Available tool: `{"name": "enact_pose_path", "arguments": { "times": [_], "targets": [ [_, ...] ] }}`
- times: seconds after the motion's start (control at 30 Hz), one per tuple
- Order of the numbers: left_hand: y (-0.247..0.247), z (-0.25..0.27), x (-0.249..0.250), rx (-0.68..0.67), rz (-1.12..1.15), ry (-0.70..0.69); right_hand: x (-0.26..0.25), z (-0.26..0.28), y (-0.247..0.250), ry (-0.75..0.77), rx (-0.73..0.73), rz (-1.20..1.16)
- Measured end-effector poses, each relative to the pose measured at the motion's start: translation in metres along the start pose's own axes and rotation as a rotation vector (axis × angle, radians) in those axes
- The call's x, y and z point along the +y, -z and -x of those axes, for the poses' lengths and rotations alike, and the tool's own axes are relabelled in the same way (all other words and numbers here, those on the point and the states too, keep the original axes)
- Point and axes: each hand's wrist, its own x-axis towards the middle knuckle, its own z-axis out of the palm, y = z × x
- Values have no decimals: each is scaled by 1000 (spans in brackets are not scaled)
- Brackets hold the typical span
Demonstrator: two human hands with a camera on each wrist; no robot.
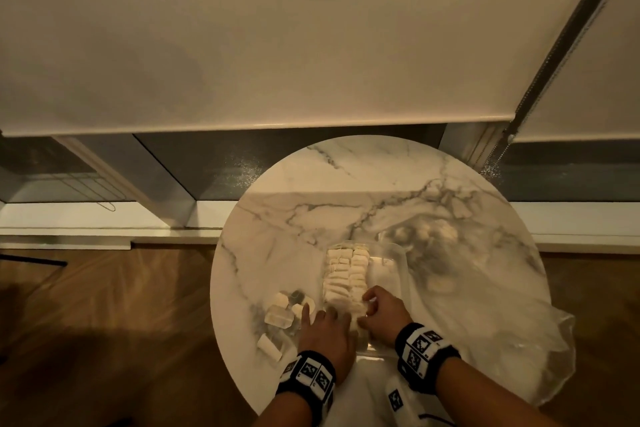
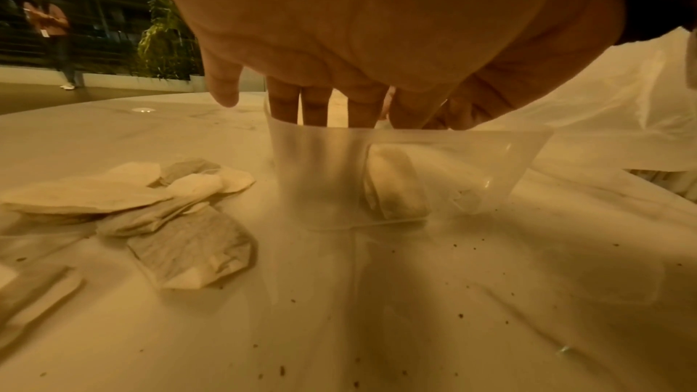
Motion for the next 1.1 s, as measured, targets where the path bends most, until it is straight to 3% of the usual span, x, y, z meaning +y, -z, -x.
{"name": "enact_pose_path", "arguments": {
  "times": [0.3,0.8,0.9,0.97,1.1],
  "targets": [
    [-7,-8,2,-44,-53,47,5,1,-1,-67,-10,261],
    [-6,0,2,2,39,1,10,-6,-17,-89,63,249],
    [-4,6,-5,100,110,-63,10,-5,-16,-75,69,216],
    [-4,10,-14,233,246,-89,9,-3,-14,-72,75,198],
    [-12,20,-47,460,504,49,10,-2,-12,-57,93,153]
  ]
}}
